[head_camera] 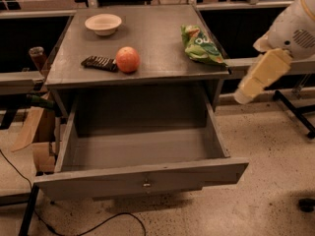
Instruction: Place green rice chip bag into top drawer
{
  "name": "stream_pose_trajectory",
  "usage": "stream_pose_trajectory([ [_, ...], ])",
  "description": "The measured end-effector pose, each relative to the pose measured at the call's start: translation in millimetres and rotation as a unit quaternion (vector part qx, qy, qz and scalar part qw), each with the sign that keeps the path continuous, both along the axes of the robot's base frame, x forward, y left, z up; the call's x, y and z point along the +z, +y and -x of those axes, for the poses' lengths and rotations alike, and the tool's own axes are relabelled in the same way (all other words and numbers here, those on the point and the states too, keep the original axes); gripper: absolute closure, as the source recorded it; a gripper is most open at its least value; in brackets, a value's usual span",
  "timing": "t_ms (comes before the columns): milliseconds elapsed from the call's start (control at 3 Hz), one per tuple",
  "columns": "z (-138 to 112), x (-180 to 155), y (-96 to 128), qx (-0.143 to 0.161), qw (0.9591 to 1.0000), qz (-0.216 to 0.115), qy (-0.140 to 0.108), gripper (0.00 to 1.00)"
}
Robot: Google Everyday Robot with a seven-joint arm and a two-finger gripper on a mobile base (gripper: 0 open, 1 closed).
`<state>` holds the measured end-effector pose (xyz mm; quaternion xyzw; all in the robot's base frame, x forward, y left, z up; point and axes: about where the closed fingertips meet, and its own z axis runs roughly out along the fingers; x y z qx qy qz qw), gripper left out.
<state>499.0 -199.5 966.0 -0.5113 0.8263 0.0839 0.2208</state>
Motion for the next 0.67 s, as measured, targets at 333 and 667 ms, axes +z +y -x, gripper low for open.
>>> stream_pose_trajectory([
  [333,-33.6,-3.9,9.8,-0.052,0.9931,-0.103,0.021,0.00],
  [667,-36.2,-3.1,19.7,-0.053,0.9900,-0.127,0.029,0.00],
])
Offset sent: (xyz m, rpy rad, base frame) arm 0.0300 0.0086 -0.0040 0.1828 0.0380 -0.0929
